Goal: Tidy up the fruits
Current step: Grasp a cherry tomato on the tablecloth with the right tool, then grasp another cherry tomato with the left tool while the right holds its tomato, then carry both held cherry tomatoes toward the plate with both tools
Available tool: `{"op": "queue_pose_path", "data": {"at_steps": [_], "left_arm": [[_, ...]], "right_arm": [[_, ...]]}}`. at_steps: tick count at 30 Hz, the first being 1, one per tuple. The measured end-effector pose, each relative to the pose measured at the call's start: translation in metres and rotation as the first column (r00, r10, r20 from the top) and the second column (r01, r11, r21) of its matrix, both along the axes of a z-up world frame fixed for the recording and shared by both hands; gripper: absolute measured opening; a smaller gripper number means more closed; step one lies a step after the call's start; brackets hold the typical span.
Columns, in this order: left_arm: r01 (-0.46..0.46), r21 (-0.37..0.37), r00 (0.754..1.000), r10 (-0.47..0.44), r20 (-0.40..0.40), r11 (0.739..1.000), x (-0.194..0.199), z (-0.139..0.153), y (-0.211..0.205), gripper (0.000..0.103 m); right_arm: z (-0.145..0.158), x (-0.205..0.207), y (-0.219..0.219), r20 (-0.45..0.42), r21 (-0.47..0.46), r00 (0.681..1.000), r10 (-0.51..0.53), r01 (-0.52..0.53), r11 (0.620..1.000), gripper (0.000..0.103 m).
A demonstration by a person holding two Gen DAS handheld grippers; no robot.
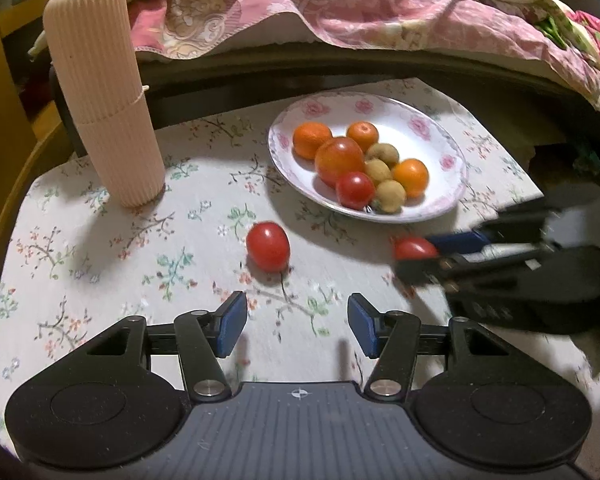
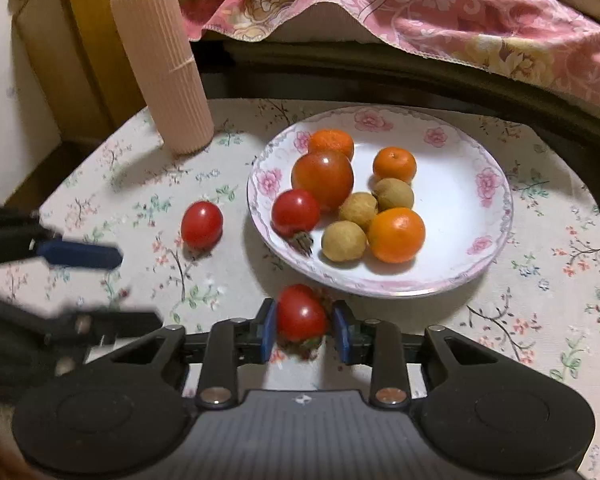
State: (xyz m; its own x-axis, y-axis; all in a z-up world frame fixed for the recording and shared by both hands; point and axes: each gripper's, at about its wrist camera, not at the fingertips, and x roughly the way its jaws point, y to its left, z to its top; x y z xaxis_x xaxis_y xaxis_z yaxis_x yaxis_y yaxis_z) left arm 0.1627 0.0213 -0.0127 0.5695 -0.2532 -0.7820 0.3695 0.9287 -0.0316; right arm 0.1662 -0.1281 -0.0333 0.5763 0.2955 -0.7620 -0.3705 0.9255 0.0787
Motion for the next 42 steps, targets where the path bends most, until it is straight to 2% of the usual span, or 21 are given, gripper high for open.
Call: {"op": "queue_pose_path", "data": {"at_steps": [7,10,12,18,22,26,30,39,42], "left_arm": [[-0.054,0.021,0.998,0.053,0.044,0.998,0.032,-0.013,-0.014,0.062],[-0.071,0.040,0.997,0.070,0.035,0.997,0.038,-0.022,-0.017,0.054],[-0.083,0.031,0.996,0.081,0.046,0.996,0.037,-0.024,-0.016,0.054],[-0.079,0.038,0.996,0.076,0.056,0.996,0.039,-0.024,-0.017,0.037],[-0.059,0.049,0.997,0.057,0.056,0.997,0.028,-0.023,-0.016,0.037],[-0.039,0.044,0.999,0.039,0.017,0.998,0.010,-0.017,-0.011,0.036],[0.010,0.069,1.000,-0.009,-0.019,0.998,-0.025,-0.014,-0.012,0.037],[0.062,0.045,0.995,-0.059,-0.078,0.997,-0.091,-0.018,-0.021,0.037],[0.079,0.054,0.996,-0.076,-0.056,0.995,-0.101,-0.016,-0.026,0.037]], "right_arm": [[0.007,-0.005,-0.011,-0.025,0.039,1.000,-0.005,0.006,0.999,0.029],[0.010,-0.007,-0.015,-0.037,0.053,0.999,-0.011,0.013,0.999,0.029],[0.010,-0.007,-0.017,-0.038,0.055,0.999,-0.017,0.019,0.998,0.029],[0.009,-0.006,-0.019,-0.047,0.048,0.998,-0.030,0.032,0.998,0.029],[0.008,-0.007,-0.018,-0.051,0.038,0.998,-0.025,0.027,0.999,0.029],[0.009,-0.009,-0.018,-0.055,0.042,0.998,-0.018,0.020,0.999,0.029],[0.009,-0.017,-0.014,-0.056,0.032,0.998,0.005,-0.003,0.999,0.029],[0.004,-0.063,-0.009,-0.070,-0.018,0.996,0.055,-0.057,0.998,0.029],[0.004,-0.076,-0.012,-0.073,-0.011,0.996,0.045,-0.046,0.999,0.029]]}}
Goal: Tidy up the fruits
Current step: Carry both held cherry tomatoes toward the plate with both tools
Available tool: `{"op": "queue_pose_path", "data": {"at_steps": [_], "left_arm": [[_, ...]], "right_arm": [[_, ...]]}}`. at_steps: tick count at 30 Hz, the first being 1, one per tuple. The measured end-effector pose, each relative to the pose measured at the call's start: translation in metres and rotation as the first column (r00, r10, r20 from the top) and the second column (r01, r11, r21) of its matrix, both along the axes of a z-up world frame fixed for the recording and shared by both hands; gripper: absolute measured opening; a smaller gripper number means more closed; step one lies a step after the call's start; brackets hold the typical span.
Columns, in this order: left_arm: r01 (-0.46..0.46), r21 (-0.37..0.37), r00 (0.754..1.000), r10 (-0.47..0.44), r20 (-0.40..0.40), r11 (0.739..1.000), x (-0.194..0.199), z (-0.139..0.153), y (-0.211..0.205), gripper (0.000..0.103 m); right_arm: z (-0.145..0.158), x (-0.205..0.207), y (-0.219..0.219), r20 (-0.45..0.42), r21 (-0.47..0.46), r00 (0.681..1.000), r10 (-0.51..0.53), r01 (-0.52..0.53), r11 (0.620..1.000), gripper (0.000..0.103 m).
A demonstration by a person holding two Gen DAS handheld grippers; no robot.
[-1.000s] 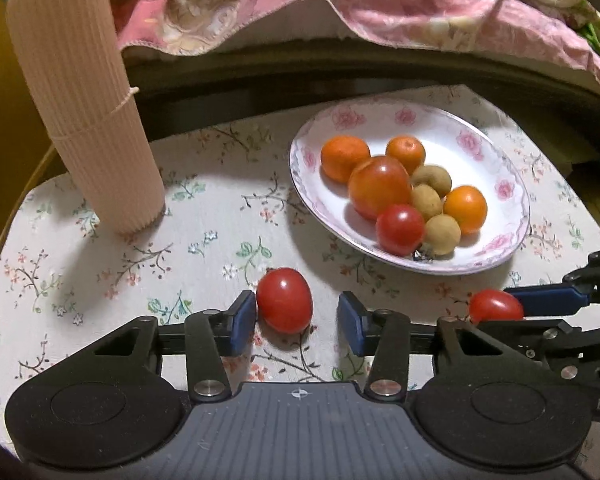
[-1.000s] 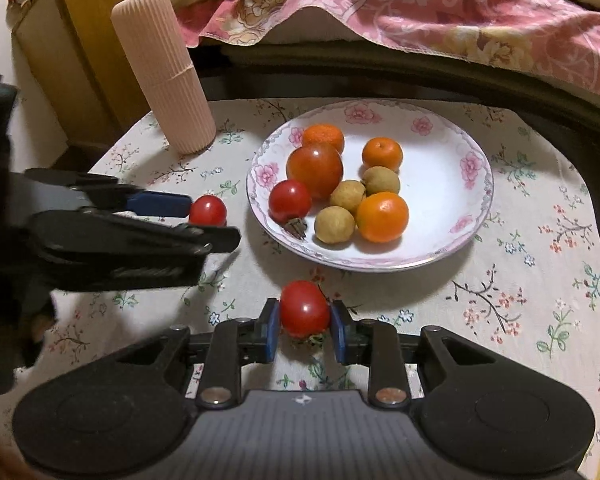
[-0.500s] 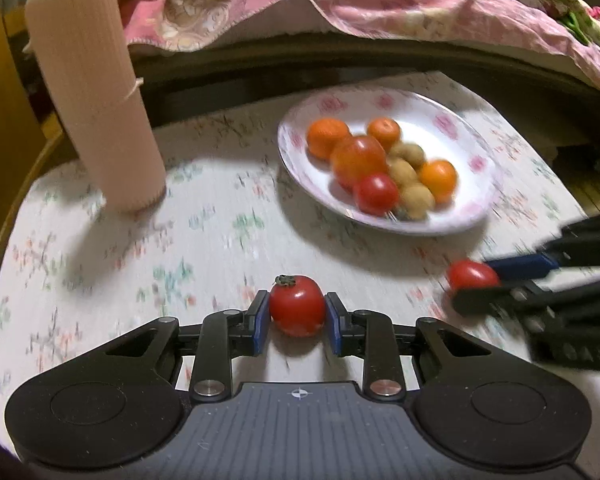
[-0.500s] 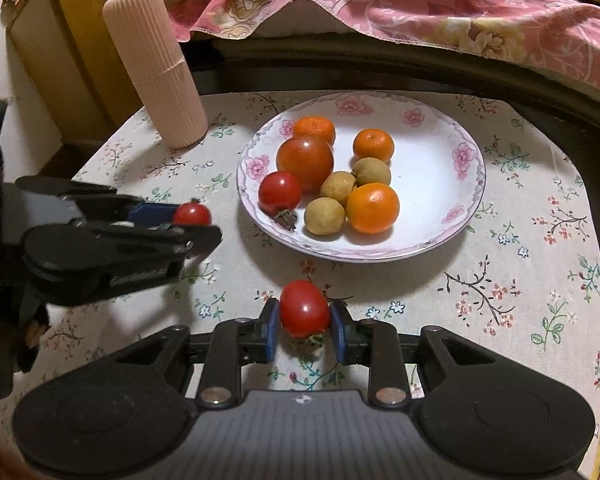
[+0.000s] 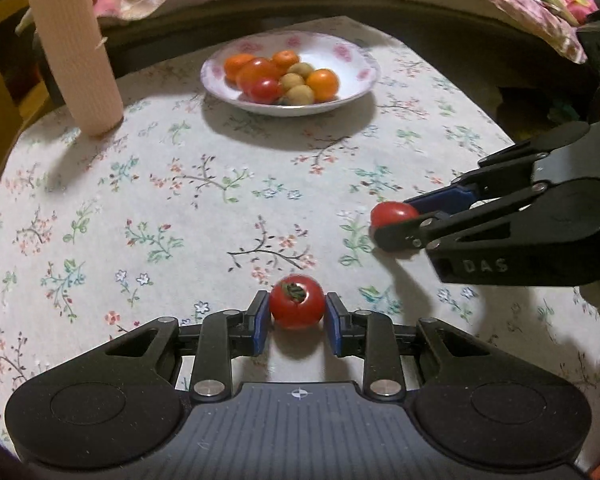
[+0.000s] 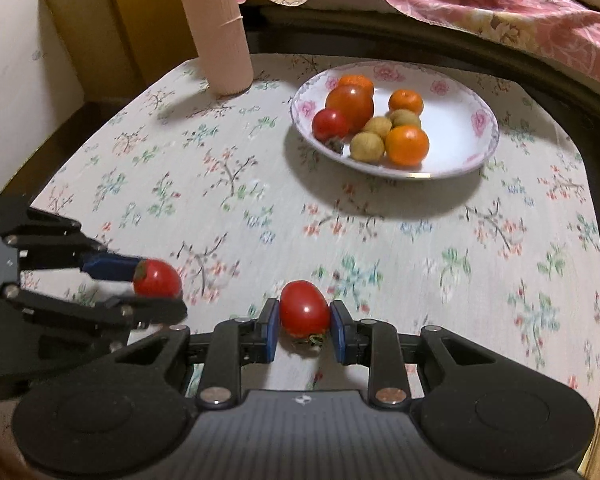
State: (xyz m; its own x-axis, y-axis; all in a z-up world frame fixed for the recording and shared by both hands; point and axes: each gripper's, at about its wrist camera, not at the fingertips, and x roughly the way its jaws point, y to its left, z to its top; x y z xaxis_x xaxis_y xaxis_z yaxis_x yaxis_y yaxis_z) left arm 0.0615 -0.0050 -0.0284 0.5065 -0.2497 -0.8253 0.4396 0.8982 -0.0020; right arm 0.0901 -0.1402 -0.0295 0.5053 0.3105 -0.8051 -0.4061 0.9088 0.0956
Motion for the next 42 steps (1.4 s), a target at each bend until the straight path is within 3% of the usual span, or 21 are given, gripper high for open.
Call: {"op": "queue_pose_path", "data": {"at_steps": [14,23,42], "left_arm": [[0.046,-0.003,0.999,-0.046,-0.005,0.999,-0.004,-0.007,-0.005,0.044],[0.012,-0.005,0.999,-0.013,-0.047,1.000,-0.019,-0.006,0.007,0.052],[-0.011,0.011,1.000,0.011,-0.025,1.000,-0.024,-0.006,0.006,0.053]], "right_arm": [[-0.002,-0.020,-0.003,0.014,0.013,1.000,-0.028,0.028,1.000,0.030],[0.001,-0.018,-0.008,0.009,0.026,1.000,-0.025,0.025,0.999,0.036],[-0.002,-0.014,0.001,0.044,0.008,0.999,0.023,-0.023,1.000,0.036]]}}
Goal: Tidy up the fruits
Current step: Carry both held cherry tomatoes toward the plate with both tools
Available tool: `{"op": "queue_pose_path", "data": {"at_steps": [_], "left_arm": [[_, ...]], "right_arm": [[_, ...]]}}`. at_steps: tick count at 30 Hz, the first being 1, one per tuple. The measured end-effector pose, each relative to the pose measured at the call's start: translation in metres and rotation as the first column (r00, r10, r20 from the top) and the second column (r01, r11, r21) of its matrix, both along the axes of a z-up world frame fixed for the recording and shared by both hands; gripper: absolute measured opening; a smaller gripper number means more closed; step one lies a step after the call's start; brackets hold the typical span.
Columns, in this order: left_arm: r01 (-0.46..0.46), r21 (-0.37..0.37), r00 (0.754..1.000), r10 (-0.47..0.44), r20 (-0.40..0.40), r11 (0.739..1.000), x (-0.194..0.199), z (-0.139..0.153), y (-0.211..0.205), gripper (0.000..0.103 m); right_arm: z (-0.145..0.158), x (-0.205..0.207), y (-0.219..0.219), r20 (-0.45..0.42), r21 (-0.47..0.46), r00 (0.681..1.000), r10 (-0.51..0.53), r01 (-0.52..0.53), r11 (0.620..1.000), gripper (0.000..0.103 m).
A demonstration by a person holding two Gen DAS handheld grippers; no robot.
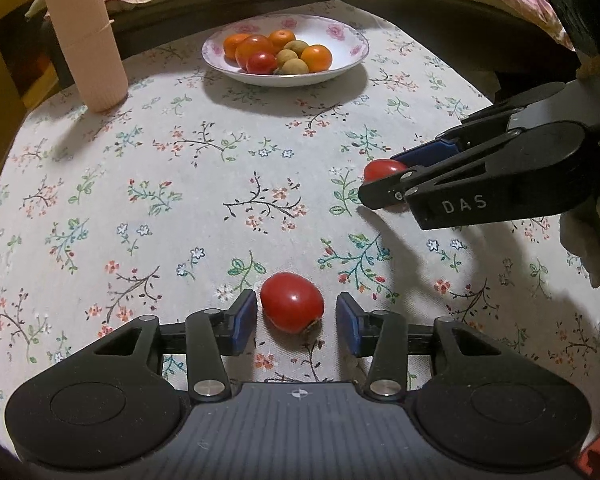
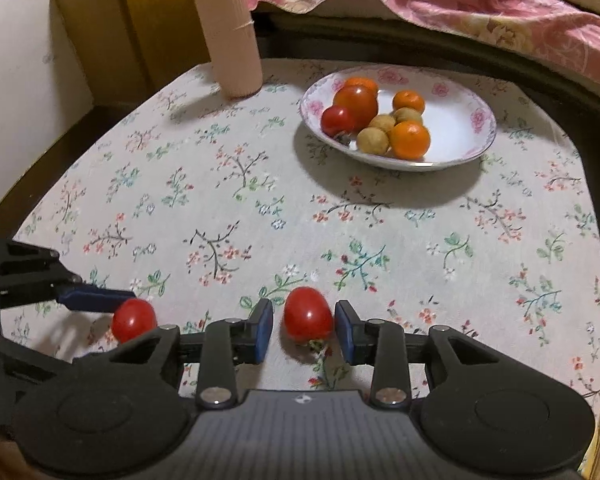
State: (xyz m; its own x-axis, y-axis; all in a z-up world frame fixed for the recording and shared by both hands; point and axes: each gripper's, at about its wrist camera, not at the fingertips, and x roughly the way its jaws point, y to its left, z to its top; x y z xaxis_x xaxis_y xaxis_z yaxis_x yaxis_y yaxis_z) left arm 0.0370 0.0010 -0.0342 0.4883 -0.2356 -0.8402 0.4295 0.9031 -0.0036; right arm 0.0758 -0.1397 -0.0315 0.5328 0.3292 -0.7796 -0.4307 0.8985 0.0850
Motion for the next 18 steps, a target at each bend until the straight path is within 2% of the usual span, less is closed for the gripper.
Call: {"op": "queue_pose_path", "data": {"at_steps": [6,9,18], "left_arm": [[0.005,0.006,1.000,-0.005,0.005,1.000,0.0031,0.0006,-0.0026,0.045],[0.002,-0.002,1.000,-0.002,0.002,1.000,0.0053,0.0010,-0.0006,0.041],[0.020,-0.017,1.000,-0.020,0.010,1.000,0.0081,0.0013,-0.0029,0.040]], "right_arm": [[0.0009,0.0016,0.0027,-0.003,-0.025,1.000,-0.005,0.005,1.000,0.035],[0.0007,0.0015,0.0016,-0.001,-0.033,1.000,-0.011,0.011,0.999,0.029],[0.0033,0.0029,0.0004,-0.006,-0.026,1.000,-0.021,0.021,0.999,0.029]]}}
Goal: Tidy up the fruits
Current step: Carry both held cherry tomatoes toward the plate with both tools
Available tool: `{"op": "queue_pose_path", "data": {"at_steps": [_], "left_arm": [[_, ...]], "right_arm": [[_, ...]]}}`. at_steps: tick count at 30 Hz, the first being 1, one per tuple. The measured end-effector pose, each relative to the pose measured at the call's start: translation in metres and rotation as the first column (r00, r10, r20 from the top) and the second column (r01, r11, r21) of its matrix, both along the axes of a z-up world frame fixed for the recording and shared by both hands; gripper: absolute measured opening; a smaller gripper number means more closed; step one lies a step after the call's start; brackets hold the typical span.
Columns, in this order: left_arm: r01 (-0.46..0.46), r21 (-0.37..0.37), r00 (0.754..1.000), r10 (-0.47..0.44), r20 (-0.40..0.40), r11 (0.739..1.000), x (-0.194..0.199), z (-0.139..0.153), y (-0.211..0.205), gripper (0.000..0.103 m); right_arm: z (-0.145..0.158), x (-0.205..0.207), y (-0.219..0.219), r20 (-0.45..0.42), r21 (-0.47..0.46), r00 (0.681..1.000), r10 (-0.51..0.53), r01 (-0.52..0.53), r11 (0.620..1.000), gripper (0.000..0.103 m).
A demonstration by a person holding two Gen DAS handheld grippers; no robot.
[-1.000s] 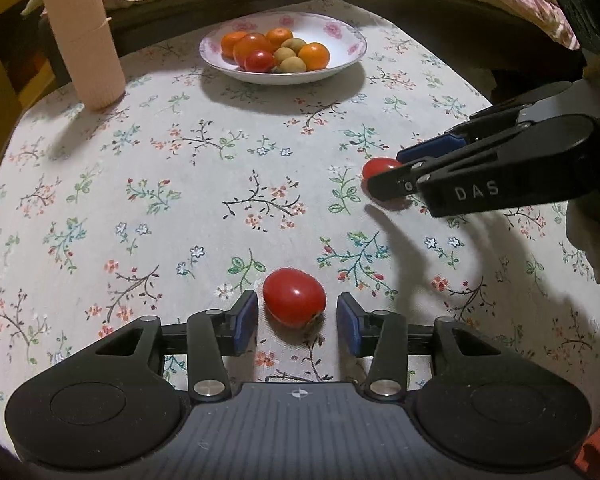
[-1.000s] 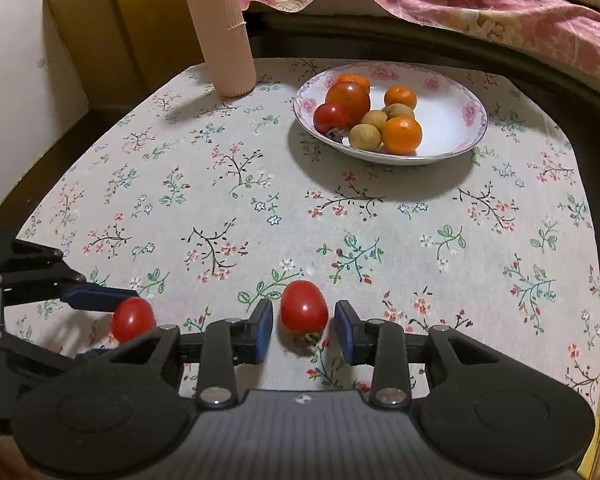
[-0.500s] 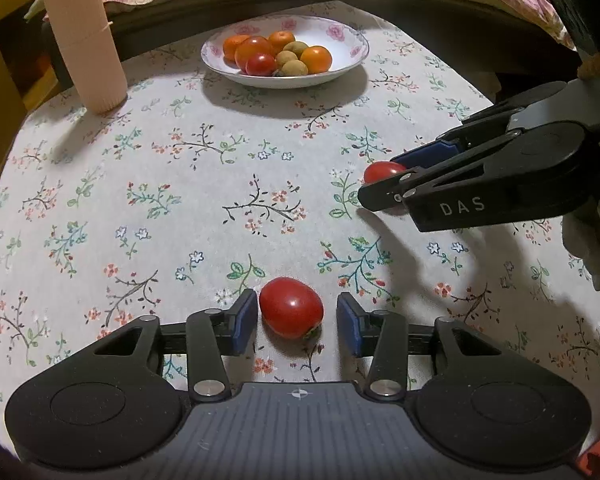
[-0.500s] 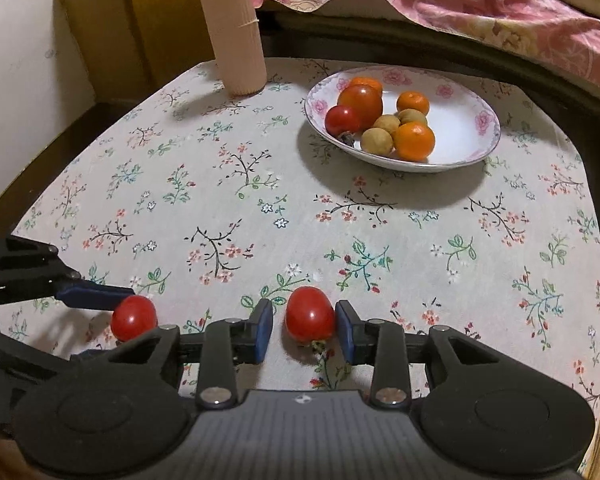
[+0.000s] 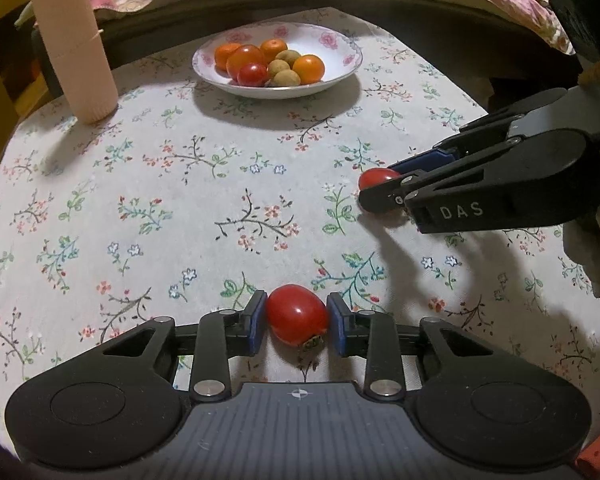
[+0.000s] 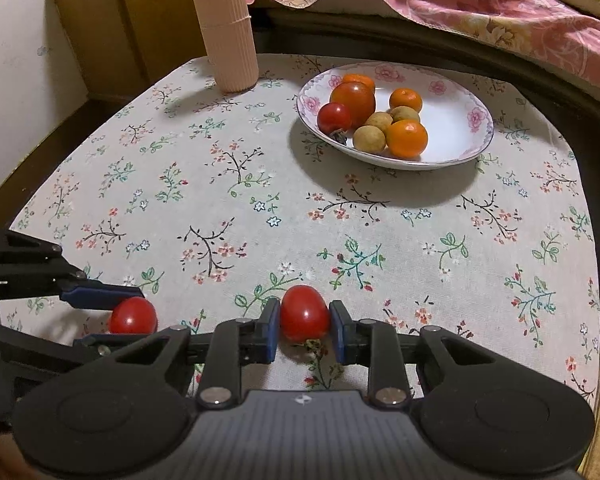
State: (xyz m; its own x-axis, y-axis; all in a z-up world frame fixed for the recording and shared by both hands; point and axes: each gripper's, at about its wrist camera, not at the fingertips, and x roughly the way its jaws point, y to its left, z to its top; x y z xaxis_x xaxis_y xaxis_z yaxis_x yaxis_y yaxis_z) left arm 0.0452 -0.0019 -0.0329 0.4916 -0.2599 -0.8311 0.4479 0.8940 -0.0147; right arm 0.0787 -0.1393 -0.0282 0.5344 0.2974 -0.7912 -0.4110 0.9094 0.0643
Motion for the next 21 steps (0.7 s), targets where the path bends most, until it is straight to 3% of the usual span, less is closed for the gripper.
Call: {"op": "queue_pose_path", "data": {"at_steps": [21], "left_arm": [[-0.036,-0.019,0.996,0.037,0.077,0.999,0.028,0.018,0.001,0.040]], "right_arm": [[0.012,0.000,-0.003,0.015,0.050,1.000,-0.018,0.017,0.999,0.029]]}}
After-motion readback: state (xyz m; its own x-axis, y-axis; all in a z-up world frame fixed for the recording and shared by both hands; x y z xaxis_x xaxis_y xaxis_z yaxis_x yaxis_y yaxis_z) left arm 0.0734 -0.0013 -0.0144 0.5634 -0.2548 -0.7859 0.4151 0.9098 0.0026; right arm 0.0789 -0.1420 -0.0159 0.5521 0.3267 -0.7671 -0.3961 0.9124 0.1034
